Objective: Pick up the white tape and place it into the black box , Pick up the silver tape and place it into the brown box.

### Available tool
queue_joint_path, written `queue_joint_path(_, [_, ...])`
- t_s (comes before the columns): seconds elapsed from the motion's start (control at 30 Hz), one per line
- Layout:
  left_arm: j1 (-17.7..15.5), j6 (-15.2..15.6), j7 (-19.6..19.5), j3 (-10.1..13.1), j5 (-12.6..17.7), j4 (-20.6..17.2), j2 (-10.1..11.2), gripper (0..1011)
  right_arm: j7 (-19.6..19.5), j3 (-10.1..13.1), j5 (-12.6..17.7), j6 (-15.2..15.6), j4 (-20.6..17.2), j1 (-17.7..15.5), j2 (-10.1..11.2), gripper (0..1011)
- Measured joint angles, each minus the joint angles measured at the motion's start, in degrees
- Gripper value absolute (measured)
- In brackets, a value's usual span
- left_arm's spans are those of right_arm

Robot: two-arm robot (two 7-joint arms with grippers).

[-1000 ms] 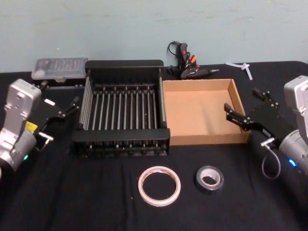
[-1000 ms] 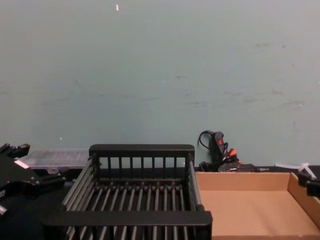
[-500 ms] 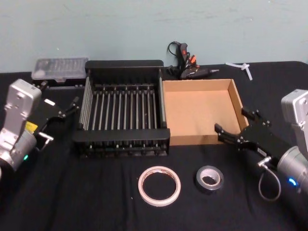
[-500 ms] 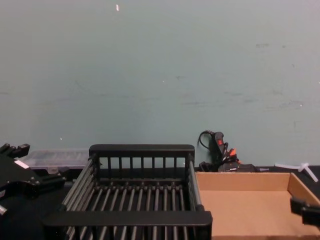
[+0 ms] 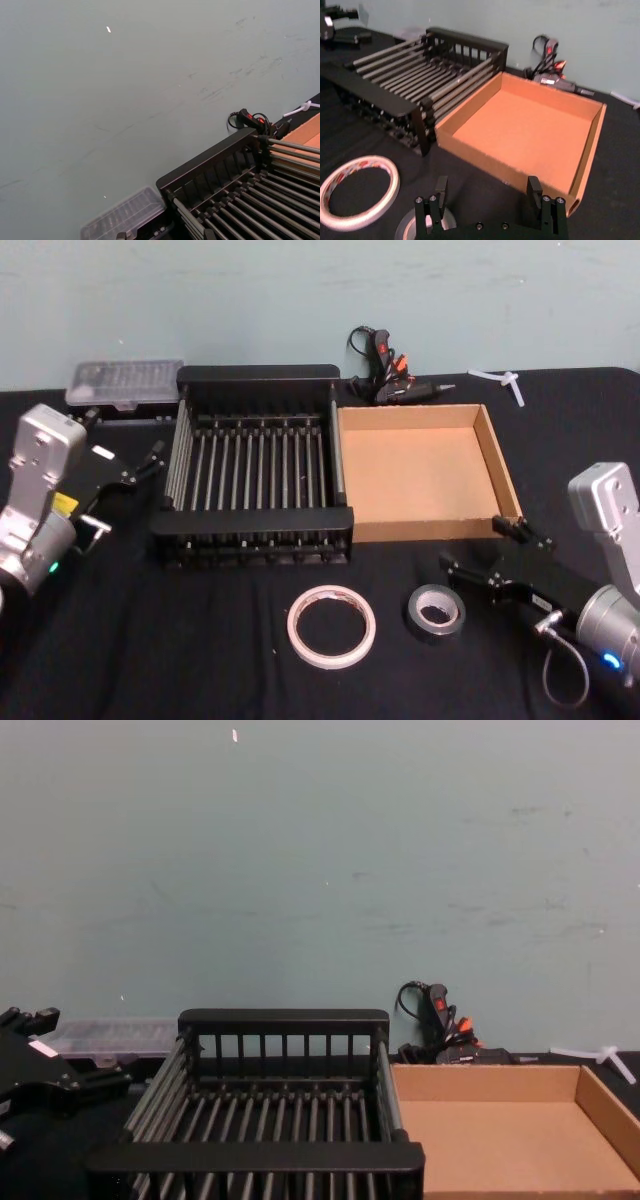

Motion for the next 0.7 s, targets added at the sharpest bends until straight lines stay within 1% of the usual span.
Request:
queue_joint_path(0.03, [0.0, 0.0, 0.0, 0.0, 0.0, 0.0, 0.0, 1001, 0.09, 0.05, -0.2, 0.72, -0.26, -0.35, 0.07, 1002])
queue_joint_path(0.23, [0.0, 0.0, 0.0, 0.0, 0.0, 0.0, 0.0, 1001, 0.64, 0.4, -0.88, 2.48, -1.08, -1.45, 0.1, 1002])
queue_joint_path(0.37, [0.0, 0.0, 0.0, 0.0, 0.0, 0.0, 0.0, 1001, 1.28, 0.55, -1.16, 3.16, -1.43, -1.98, -0.02, 1000])
queue_joint_path(0.57, [0.0, 0.0, 0.0, 0.0, 0.0, 0.0, 0.0, 1001, 2.06, 0.77, -1.3, 4.88, -1.79, -2.36, -0.41, 1000])
queue_joint_path(0.7, [0.0, 0.0, 0.0, 0.0, 0.0, 0.0, 0.0, 1001, 2.34, 0.89, -1.74, 6.65, -2.06, -2.44, -0.77, 1000])
